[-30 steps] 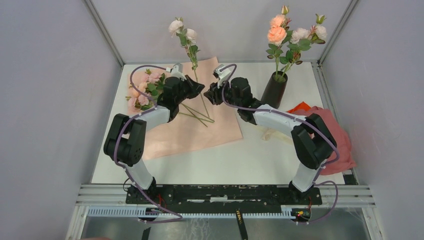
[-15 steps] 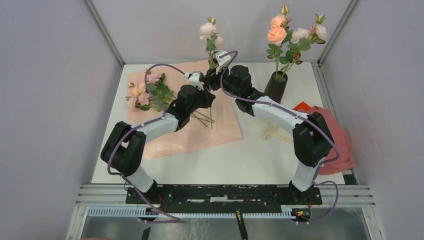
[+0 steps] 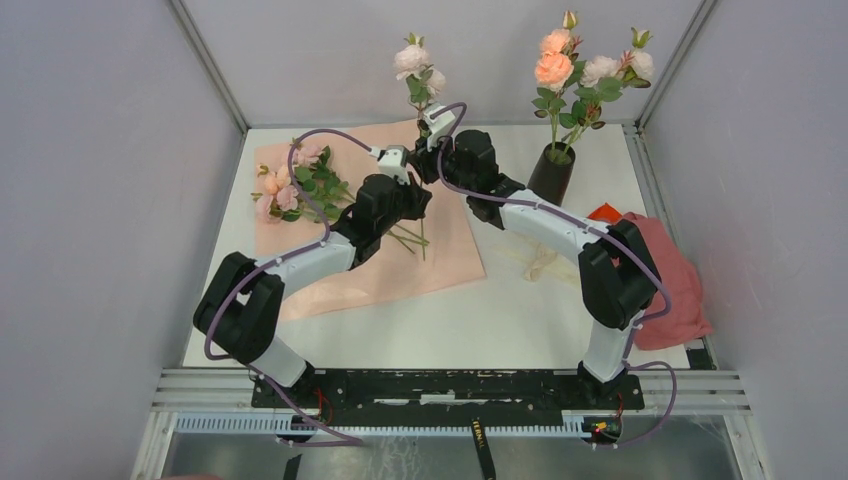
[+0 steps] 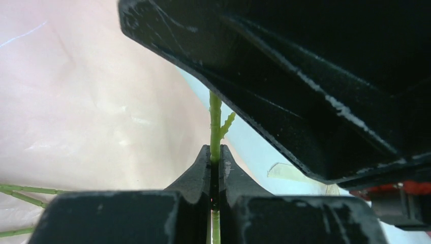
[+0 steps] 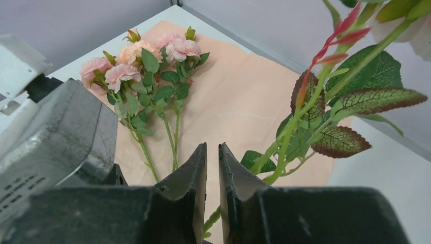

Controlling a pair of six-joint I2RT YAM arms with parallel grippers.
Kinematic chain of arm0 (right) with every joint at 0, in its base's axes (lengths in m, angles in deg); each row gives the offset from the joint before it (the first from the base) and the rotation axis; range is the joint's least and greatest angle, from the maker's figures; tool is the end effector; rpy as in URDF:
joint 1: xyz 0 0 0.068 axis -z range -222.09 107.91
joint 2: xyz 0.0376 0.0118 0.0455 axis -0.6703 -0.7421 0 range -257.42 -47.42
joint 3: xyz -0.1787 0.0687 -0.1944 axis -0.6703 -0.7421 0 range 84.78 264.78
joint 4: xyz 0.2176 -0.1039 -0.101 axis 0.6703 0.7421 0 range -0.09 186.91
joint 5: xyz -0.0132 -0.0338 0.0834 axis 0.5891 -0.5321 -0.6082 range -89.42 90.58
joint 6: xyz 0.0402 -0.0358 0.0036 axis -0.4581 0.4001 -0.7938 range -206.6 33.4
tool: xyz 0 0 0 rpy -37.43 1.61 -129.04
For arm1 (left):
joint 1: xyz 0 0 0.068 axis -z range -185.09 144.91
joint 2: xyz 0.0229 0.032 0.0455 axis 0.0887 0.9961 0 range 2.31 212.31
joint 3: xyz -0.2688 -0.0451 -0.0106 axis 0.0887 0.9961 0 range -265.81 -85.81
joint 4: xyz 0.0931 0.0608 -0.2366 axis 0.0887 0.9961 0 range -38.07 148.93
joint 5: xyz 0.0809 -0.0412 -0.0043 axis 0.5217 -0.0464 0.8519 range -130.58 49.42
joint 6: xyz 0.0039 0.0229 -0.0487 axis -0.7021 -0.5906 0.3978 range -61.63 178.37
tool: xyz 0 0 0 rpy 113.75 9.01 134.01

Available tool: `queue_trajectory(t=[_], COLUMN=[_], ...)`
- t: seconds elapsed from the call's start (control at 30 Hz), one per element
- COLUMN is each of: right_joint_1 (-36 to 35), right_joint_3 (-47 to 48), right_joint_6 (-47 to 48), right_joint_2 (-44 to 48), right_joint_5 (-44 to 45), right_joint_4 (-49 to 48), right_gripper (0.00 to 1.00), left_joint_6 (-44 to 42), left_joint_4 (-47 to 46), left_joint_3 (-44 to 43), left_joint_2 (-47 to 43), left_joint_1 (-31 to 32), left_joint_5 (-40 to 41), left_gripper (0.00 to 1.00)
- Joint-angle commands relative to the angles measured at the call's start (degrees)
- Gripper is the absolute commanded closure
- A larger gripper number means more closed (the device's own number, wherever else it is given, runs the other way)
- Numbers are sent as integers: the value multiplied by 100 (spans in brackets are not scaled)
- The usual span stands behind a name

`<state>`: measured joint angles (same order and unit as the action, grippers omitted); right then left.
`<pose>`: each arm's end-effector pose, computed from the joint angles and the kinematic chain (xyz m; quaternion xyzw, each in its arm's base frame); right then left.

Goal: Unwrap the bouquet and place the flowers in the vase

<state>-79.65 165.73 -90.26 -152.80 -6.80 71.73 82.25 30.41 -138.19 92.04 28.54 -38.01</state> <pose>0.3512 0.2759 0.3094 -0.2577 0.6983 0.2793 0.6065 0.2968 -0.1954 0.2465 0.0543 0.7959 -0.2742 0.5371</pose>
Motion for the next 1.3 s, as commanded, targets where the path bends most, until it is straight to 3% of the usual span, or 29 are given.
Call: queue_trajectory(t=[0.0,0.07,0.23,0.33,0.53,0.8,0.97,1.13,1.17,1.27], right_joint_1=[-12,-12,-8,-10,21,178,233,272,275,267], right_joint_3=[-96,-110,-289,-480,-652,-211,12,8,-13,-120], right_joint_6=[45,33,-42,-56,67,-151,-226,-333,-328,-296], right_joint_2=[334,367,707,1003,1225,546,235,228,275,461], right_joint_5=[85,48,-115,-13,271,51,-114,-235,-240,-223], right_joint_4=[-13,-20,-153,-191,-99,-39,-11,-72,-87,-92], right_gripper=[82,75,43,34,30,31,46,96,100,100], left_joint_6=[-246,-243,-204,-139,-68,-73,-119,-166,-179,-182], left_joint_4=[-396,-350,-177,-177,-384,-767,-893,-824,-808,-758], left_joint_3=[-141,-166,-422,-557,-517,-110,19,19,17,-19], left_joint_2=[-281,-243,109,327,345,-112,-329,-406,-398,-333], left_joint_1=[43,46,44,49,50,111,163,212,211,208], left_joint_5=[195,260,476,489,476,472,362,452,473,599], left_gripper=[98,98,98,98,98,98,98,98,98,98])
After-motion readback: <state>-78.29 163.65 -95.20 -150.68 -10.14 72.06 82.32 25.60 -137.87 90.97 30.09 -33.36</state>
